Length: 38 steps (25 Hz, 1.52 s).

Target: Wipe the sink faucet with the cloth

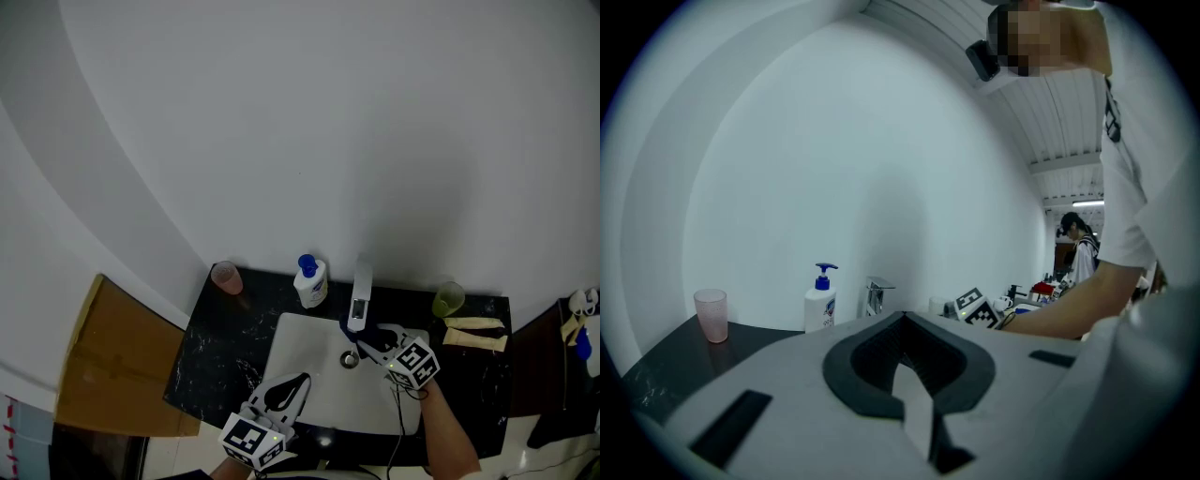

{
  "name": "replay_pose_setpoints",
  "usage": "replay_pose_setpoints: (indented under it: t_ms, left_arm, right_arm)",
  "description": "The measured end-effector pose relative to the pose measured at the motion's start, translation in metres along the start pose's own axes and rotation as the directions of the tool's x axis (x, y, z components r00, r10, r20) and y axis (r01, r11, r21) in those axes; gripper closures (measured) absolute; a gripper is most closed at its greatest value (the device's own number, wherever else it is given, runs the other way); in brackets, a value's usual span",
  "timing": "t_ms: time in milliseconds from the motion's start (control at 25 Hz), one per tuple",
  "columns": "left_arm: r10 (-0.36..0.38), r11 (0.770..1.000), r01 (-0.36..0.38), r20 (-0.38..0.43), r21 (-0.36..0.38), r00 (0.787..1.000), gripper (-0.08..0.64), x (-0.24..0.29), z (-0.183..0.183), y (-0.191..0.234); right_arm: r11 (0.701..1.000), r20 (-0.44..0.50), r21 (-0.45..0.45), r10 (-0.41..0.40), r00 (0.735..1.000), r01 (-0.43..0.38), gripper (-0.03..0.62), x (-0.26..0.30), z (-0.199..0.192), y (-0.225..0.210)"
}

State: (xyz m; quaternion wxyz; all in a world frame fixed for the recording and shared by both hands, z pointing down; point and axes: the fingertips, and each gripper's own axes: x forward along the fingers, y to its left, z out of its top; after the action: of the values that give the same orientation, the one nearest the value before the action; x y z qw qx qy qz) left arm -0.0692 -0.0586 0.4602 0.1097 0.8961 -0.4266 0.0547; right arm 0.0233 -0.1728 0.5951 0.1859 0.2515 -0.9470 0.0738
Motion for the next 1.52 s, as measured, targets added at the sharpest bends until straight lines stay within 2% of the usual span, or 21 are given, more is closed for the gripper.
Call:
replay_pose_setpoints:
  t_ms: [80, 240, 320, 400, 480, 680, 760, 880, 960, 1080, 1200, 1320, 1400, 1520]
  left_arm:
    - [0.004, 1.0, -0.004, -0.003, -0.002, 1.0, 0.558, 0.0, 0.003, 0.001]
    - [-0.003, 1.0, 0.003, 0.008, -0.007, 1.0, 0.558, 0.002, 0.001, 0.004]
    - [-0.006, 1.0, 0.006, 0.01, -0.007, 1.0, 0.558, 0.003, 0.001, 0.002]
    - [-0.013, 1.0, 0.013, 0.012, -0.007, 1.0, 0.558, 0.004, 0.0, 0.001]
    - [-0.014, 1.0, 0.014, 0.013, -0.005, 1.0, 0.558, 0.003, -0.001, 0.0]
    - [-0.017, 1.0, 0.017, 0.017, -0.012, 1.0, 0.558, 0.003, -0.002, 0.001]
    - [-0.022, 1.0, 0.022, 0.02, -0.013, 1.0, 0.558, 0.005, -0.001, 0.001]
    - [-0.029, 1.0, 0.029, 0.023, -0.009, 0.999, 0.558, 0.007, 0.0, -0.001]
    - [-0.029, 1.0, 0.029, 0.018, -0.008, 0.999, 0.558, 0.008, 0.004, -0.003]
    - [-0.035, 0.999, 0.035, 0.017, -0.01, 0.999, 0.558, 0.009, 0.003, -0.006]
    - [-0.041, 0.999, 0.041, 0.028, -0.007, 0.999, 0.558, 0.007, 0.001, -0.005]
    - [-0.03, 0.999, 0.03, 0.026, -0.011, 0.999, 0.558, 0.005, 0.003, -0.002]
    - [-0.027, 1.0, 0.028, 0.026, -0.015, 0.999, 0.558, 0.005, 0.004, 0.0]
    - [-0.023, 1.0, 0.023, 0.026, -0.015, 0.999, 0.558, 0.005, 0.006, 0.002]
  right_arm:
    - [1.0, -0.002, 0.027, 0.002, 1.0, -0.002, 0.472, -0.009, -0.007, 0.001]
    - [0.988, -0.03, 0.04, -0.145, 0.989, 0.146, 0.472, -0.001, -0.01, -0.043]
    - [0.983, -0.041, 0.014, -0.181, 0.983, 0.181, 0.471, 0.01, -0.001, -0.059]
    - [0.988, -0.05, -0.015, -0.153, 0.987, 0.152, 0.471, 0.019, 0.007, -0.056]
    - [0.996, -0.05, -0.027, -0.089, 0.995, 0.087, 0.471, 0.02, 0.009, -0.037]
    - [1.0, -0.039, 0.0, 0.022, 0.999, -0.022, 0.472, -0.001, -0.006, 0.01]
    - [1.0, -0.058, -0.009, 0.001, 0.998, -0.002, 0.472, -0.005, -0.012, 0.006]
    - [0.99, -0.069, -0.016, -0.141, 0.988, 0.14, 0.471, -0.002, -0.006, -0.031]
    - [0.981, -0.072, -0.016, -0.194, 0.978, 0.193, 0.471, 0.004, 0.001, -0.053]
    - [0.986, -0.075, -0.016, -0.165, 0.983, 0.164, 0.471, 0.014, 0.004, -0.053]
    - [0.998, -0.037, 0.021, -0.061, 0.997, 0.061, 0.471, 0.013, 0.004, -0.019]
    - [0.997, -0.006, 0.077, -0.006, 1.0, 0.007, 0.472, 0.0, -0.006, 0.008]
    - [0.995, -0.014, 0.098, -0.018, 1.0, 0.019, 0.472, -0.005, -0.014, 0.008]
    - [0.991, -0.043, 0.091, -0.094, 0.995, 0.097, 0.472, 0.002, -0.015, -0.017]
